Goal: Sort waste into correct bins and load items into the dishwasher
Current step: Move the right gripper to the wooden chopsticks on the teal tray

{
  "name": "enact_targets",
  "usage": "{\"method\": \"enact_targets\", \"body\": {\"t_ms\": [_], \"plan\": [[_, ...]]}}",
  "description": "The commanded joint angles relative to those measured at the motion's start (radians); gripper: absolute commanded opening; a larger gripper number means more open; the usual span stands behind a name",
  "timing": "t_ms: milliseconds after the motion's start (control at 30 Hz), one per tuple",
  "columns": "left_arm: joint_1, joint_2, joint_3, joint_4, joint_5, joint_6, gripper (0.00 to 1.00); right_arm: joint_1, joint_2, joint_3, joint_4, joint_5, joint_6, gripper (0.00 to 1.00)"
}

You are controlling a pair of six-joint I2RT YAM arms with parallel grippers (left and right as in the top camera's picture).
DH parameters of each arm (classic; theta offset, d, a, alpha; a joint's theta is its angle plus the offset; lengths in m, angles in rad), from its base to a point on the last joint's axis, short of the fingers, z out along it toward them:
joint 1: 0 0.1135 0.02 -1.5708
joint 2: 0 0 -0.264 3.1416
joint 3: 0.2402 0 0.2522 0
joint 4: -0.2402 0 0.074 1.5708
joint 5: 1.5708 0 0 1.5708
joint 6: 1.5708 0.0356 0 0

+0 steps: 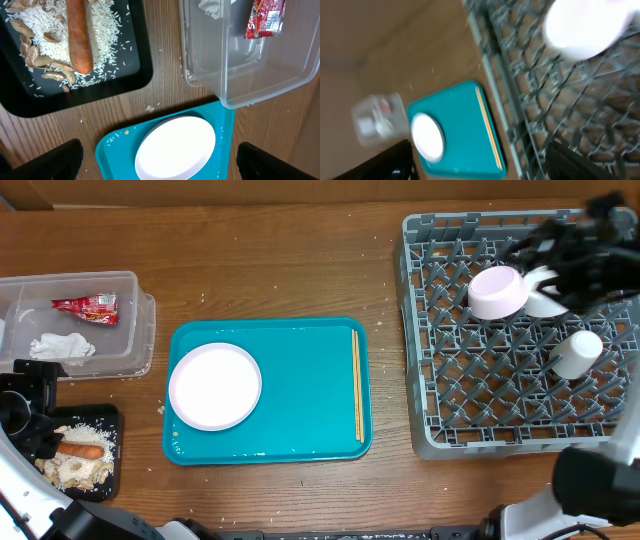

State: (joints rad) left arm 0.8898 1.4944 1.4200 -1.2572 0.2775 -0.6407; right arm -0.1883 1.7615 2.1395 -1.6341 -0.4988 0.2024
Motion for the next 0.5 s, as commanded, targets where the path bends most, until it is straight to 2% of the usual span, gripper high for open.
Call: {"method": "enact_targets", "body": {"t_ms": [0, 167, 267, 367, 467], "plan": [[-0.002, 0.004, 0.006, 0.002, 0.004, 0.009, 1.00, 0.193, 0.010, -0.027, 0.009, 0.208, 0.094, 0.87], [-0.002, 0.004, 0.006, 0.002, 0.003, 0.009, 1.00, 0.467, 0.024, -0.169, 0.137, 0.316, 0.214, 0.87], [-0.002, 0.004, 0.006, 0.002, 0.004, 0.009, 1.00, 0.621, 0.033, -0.326, 0.287, 0.331, 0.249, 0.81], [-0.002, 0.004, 0.006, 0.002, 0.004, 0.009, 1.00, 0.732, 0.043, -0.506, 0.465, 0.345, 0.277, 0.75], [-0.002, 0.004, 0.006, 0.002, 0.004, 0.009, 1.00, 0.776, 0.048, -0.612, 0.557, 0.368, 0.277, 0.75]]}}
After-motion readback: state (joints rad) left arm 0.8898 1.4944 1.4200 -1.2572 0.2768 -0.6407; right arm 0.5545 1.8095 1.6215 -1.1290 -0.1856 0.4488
